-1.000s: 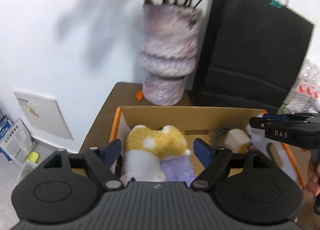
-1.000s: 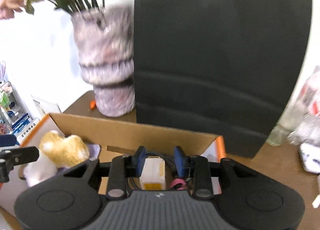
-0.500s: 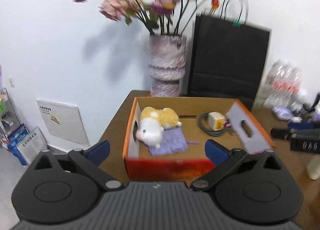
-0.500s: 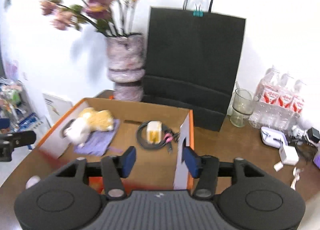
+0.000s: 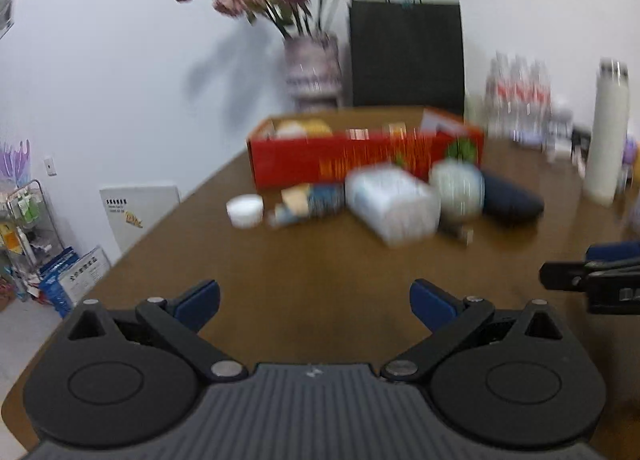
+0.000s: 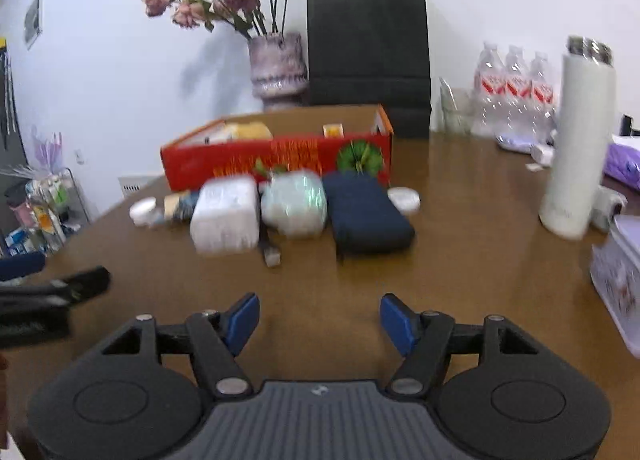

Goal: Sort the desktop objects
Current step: 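Withdraw both tools from the box back over the table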

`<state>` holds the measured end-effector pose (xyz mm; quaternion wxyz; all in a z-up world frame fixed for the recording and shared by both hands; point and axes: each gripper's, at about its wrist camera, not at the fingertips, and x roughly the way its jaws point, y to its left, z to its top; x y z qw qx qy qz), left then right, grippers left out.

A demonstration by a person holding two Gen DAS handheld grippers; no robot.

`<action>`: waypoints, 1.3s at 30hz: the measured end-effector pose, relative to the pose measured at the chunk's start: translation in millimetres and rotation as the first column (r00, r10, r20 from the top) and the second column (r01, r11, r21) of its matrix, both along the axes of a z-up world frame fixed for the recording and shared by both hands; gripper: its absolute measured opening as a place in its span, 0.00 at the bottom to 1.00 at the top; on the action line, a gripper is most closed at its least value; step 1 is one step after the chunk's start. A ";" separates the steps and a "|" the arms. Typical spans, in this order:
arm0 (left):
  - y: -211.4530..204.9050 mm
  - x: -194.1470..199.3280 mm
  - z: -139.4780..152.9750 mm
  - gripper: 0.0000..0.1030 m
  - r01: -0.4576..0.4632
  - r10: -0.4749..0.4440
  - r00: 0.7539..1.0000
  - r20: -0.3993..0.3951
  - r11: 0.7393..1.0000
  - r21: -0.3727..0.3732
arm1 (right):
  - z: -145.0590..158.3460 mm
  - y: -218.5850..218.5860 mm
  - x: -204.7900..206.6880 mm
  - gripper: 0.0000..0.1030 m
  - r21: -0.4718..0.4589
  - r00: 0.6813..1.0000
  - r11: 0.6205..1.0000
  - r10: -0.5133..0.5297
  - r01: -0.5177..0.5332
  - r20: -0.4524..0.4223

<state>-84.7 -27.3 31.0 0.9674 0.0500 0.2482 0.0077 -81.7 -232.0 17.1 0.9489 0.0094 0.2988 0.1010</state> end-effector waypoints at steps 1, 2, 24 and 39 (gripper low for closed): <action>0.7 -1.5 -4.2 1.00 0.000 0.000 1.000 -0.004 1.000 -0.003 | -2.2 2.5 -4.5 0.64 -0.017 1.000 1.000 0.017 -0.017 0.003; 1.7 -0.8 -5.7 1.00 0.003 -0.003 1.000 -0.005 1.000 -0.013 | -3.0 4.5 -8.0 0.66 -0.032 0.999 0.999 0.029 -0.028 0.016; 13.7 12.6 -16.3 1.00 -0.012 -0.002 0.987 -0.158 0.996 -0.090 | -14.9 10.9 -2.1 0.77 -0.075 1.000 0.997 0.002 -0.004 -0.023; 34.4 23.1 3.6 1.00 0.004 -0.033 0.992 -0.119 0.972 -0.236 | 1.4 3.6 11.7 0.73 -0.052 0.997 0.996 0.077 -0.078 -0.018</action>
